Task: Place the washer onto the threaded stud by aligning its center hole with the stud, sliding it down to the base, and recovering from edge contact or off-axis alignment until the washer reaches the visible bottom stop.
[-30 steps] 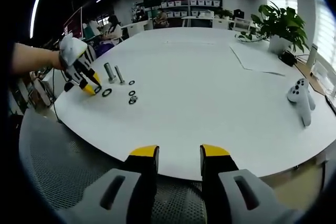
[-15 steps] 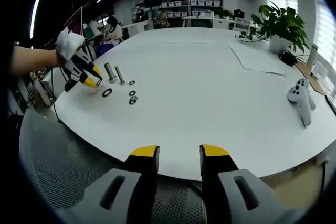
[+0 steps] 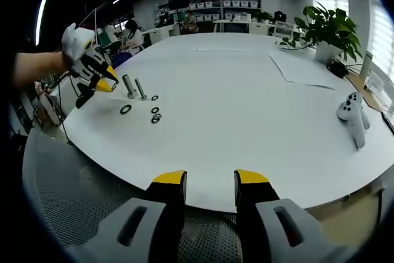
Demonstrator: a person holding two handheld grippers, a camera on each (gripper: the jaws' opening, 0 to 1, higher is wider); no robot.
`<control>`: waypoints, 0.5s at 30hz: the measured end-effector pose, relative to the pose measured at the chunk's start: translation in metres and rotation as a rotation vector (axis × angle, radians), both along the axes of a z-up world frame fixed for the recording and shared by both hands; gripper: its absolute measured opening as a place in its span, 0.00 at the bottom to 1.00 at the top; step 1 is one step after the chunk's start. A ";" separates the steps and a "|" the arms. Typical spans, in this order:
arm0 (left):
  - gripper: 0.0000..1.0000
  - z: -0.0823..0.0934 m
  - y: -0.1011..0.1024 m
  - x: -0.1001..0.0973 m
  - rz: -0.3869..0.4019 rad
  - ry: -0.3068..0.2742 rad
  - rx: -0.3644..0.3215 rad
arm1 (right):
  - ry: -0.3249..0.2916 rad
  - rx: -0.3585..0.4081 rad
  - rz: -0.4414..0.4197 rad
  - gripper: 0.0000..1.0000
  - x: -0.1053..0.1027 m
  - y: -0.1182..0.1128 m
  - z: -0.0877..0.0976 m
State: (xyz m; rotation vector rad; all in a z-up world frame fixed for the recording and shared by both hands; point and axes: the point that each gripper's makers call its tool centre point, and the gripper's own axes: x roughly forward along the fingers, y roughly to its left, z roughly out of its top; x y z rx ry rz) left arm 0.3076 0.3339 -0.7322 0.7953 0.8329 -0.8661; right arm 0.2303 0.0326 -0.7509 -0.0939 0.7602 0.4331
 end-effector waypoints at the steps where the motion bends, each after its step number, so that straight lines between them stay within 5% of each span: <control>1: 0.19 0.001 -0.001 0.000 -0.003 -0.005 -0.002 | 0.000 0.000 0.000 0.33 0.000 0.000 0.000; 15: 0.19 0.014 -0.004 0.018 -0.012 -0.060 0.002 | -0.002 0.001 -0.002 0.33 0.000 0.000 0.000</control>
